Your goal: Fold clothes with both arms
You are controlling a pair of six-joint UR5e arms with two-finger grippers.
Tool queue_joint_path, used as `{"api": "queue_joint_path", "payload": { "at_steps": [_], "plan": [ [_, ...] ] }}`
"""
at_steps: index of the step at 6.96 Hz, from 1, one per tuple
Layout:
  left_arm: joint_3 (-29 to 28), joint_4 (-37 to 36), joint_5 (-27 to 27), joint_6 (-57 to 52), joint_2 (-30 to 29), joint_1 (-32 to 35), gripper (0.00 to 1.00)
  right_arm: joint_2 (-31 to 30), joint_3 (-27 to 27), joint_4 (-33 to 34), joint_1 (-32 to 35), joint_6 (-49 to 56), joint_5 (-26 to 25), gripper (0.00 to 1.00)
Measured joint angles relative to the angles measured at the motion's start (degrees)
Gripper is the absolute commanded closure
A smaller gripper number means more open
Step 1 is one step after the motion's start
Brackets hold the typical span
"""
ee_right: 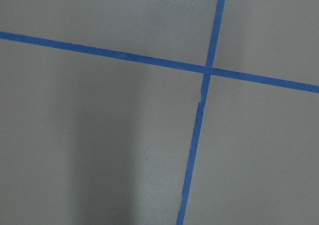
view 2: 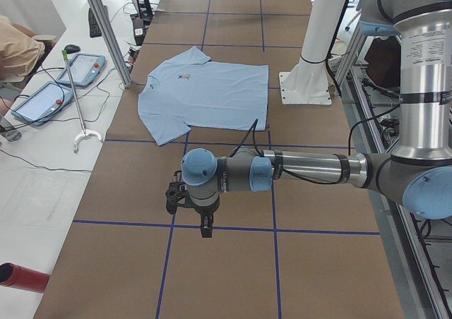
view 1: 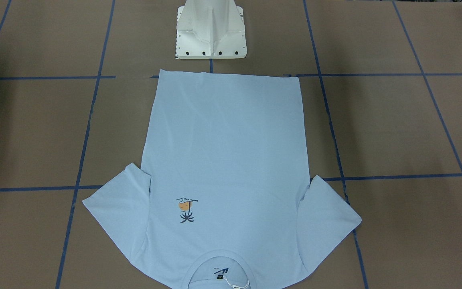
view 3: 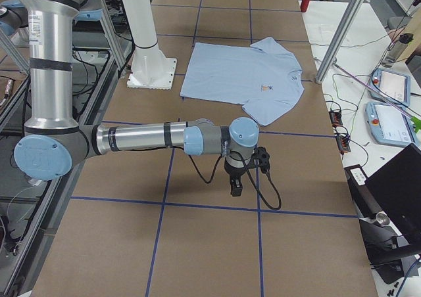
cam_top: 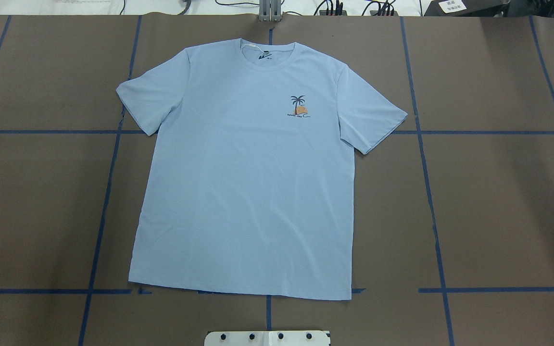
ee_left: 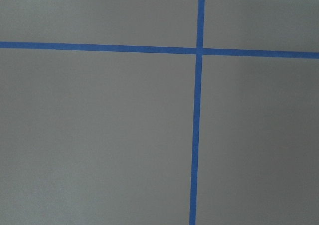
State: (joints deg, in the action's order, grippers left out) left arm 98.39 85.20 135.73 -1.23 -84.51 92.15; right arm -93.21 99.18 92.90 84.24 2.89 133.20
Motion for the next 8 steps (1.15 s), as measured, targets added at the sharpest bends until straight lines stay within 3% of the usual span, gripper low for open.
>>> {"api": "queue_joint_path", "payload": {
  "at_steps": [4,7,8],
  "plan": [
    [1.89,0.83,1.10,0.31,0.46,-0.09,0.00,-1.52,0.46,-0.50,0.11,-0.25,0.27,0.00],
    [2.25,1.01,2.21,0.50,0.83,-0.18,0.00,-1.78,1.94,-0.85,-1.31,-1.59,6.02,0.00],
    [2.40,1.06,3.70,0.50,0.79,-0.24,0.00,-1.43,4.09,-1.49,-4.47,-5.55,7.65,0.00]
  ]
}}
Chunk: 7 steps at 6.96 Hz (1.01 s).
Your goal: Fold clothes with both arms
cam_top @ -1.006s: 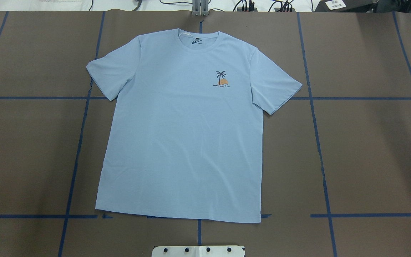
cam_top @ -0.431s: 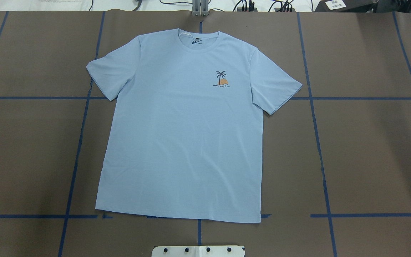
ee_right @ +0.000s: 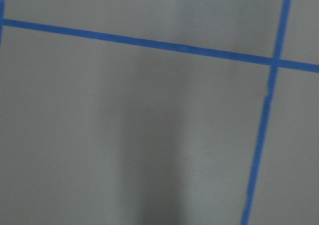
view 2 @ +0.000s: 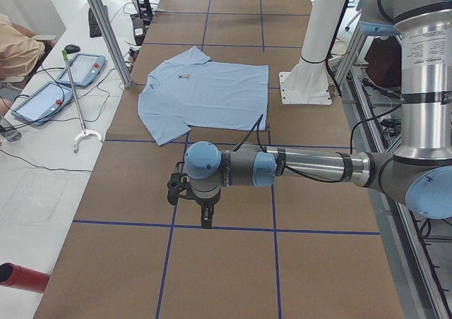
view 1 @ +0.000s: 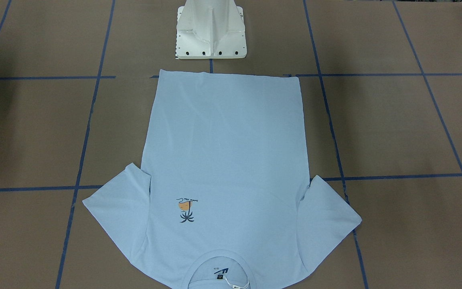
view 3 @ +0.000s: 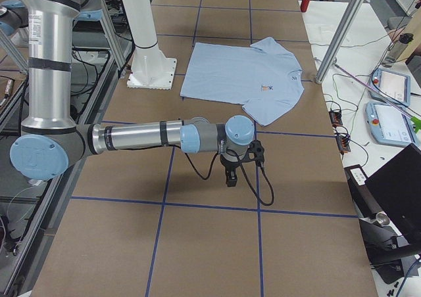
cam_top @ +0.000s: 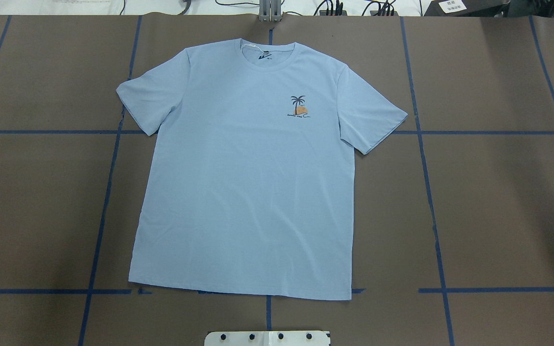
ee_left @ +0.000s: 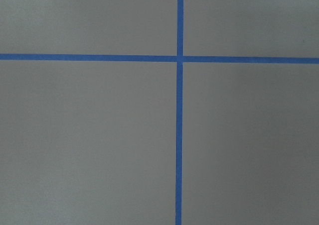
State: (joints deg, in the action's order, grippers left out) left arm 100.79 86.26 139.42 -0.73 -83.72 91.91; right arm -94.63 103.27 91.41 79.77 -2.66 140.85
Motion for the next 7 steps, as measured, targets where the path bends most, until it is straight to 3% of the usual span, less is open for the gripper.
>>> {"api": "queue_joint_path", "payload": {
  "at_steps": [1,3,5,7],
  "plan": [
    [0.22,0.05,1.98,-0.03,-0.08,-0.09,0.00,1.15,1.38,-3.30,-4.29,-6.30,-0.06,0.00],
    [0.92,1.10,5.40,0.00,-0.19,-0.20,0.00,6.48,-1.52,-14.85,-12.84,-22.82,-3.91,0.00],
    [2.19,1.82,6.12,0.06,-0.28,-0.23,0.00,16.01,-9.65,-22.92,-20.82,-39.77,-11.45,0.01],
    [2.56,3.41,6.11,0.10,-0.37,-0.30,0.00,24.03,-19.89,-31.49,-26.72,-53.49,-21.86,0.15]
  ]
}}
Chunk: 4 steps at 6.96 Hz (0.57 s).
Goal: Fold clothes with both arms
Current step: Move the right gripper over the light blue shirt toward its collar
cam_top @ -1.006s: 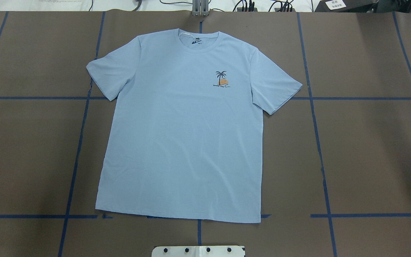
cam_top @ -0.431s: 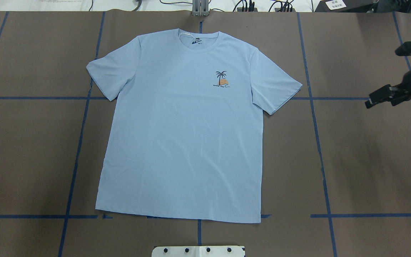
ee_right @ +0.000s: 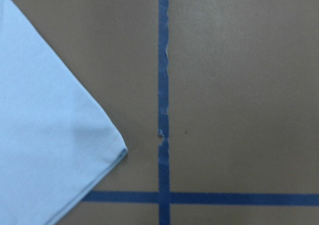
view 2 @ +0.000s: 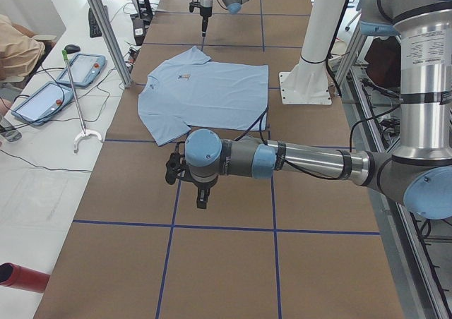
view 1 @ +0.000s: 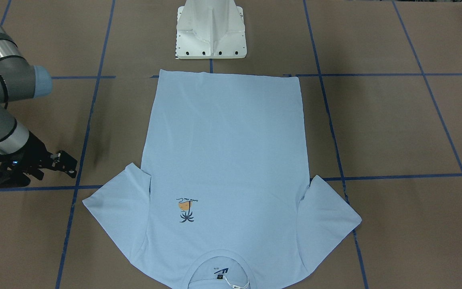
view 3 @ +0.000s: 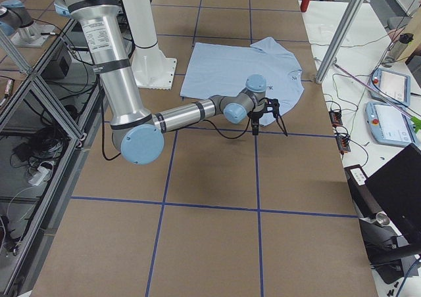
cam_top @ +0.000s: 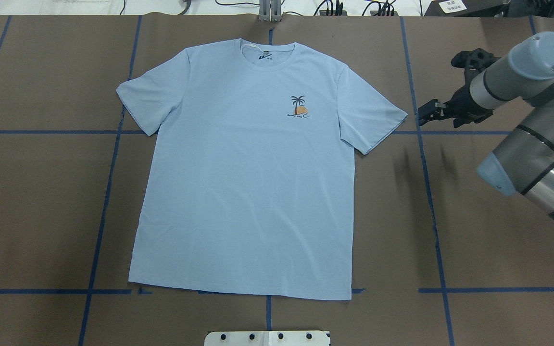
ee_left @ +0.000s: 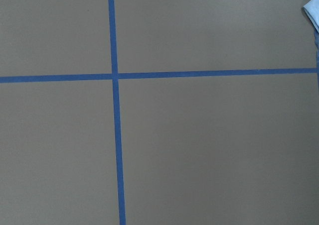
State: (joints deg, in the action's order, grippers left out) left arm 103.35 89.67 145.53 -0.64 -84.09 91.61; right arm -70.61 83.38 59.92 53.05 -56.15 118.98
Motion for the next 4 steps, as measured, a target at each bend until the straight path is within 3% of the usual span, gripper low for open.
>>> {"api": "queue_joint_path", "payload": {
  "at_steps": [1,2,3,4],
  "plan": [
    [0.07,0.94,-0.06,-0.01,0.00,-0.01,0.00,2.96,-4.97,-4.78,-1.85,-4.63,-3.19,0.26],
    [0.13,1.40,-0.23,-0.04,0.03,-0.01,0.00,5.23,-8.42,-7.71,-2.71,-7.01,-4.60,0.45],
    [0.15,1.57,-0.38,-0.08,0.07,0.02,0.00,6.22,-9.81,-8.89,-3.03,-7.82,-5.12,0.97],
    [0.18,1.64,-0.43,-0.14,0.14,0.05,0.00,6.47,-10.28,-9.35,-3.07,-7.94,-5.28,1.00]
  ]
}}
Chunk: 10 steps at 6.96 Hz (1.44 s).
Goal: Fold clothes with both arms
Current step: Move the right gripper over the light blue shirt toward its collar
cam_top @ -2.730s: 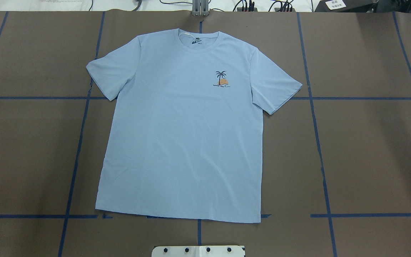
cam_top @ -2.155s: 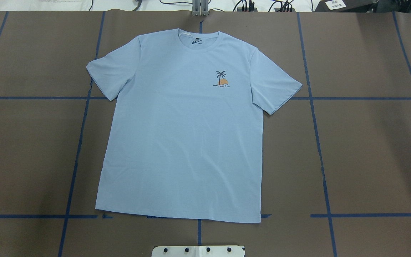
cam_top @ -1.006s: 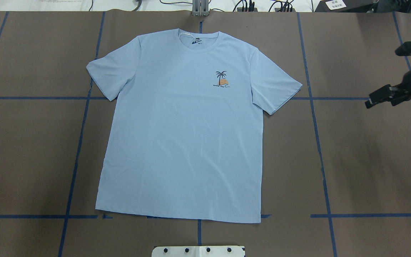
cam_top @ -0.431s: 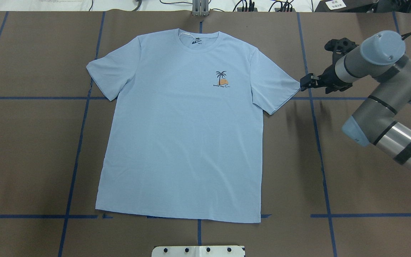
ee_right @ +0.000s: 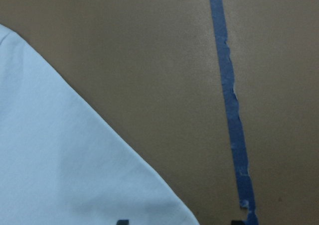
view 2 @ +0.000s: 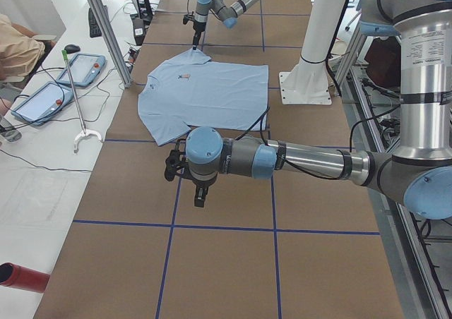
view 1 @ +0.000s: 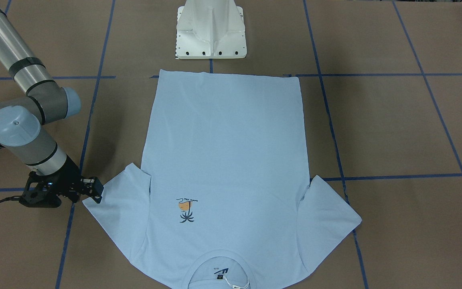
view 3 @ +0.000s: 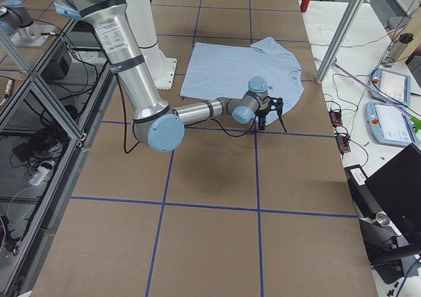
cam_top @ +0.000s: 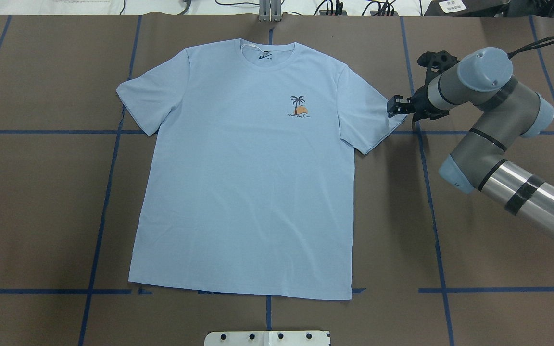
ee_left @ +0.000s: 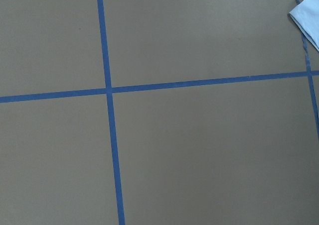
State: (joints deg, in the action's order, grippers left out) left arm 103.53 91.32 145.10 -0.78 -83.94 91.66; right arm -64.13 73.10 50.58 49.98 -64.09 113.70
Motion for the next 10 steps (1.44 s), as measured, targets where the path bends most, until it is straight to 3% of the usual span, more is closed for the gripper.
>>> {"api": "queue_joint_path", "payload": {
  "at_steps": [4,7,10],
  "plan": [
    [-0.12,0.08,-0.12,-0.31,0.22,-0.03,0.00,0.69,1.66,0.30,0.26,-0.39,0.37,1.00],
    [0.18,0.17,0.04,-0.31,0.27,-0.06,0.00,7.98,1.26,2.13,-1.98,-8.21,0.02,1.00],
    [0.61,0.26,0.38,-0.14,0.22,-0.02,0.00,19.61,-8.55,2.24,-6.37,-14.01,-4.98,1.00]
  ]
}}
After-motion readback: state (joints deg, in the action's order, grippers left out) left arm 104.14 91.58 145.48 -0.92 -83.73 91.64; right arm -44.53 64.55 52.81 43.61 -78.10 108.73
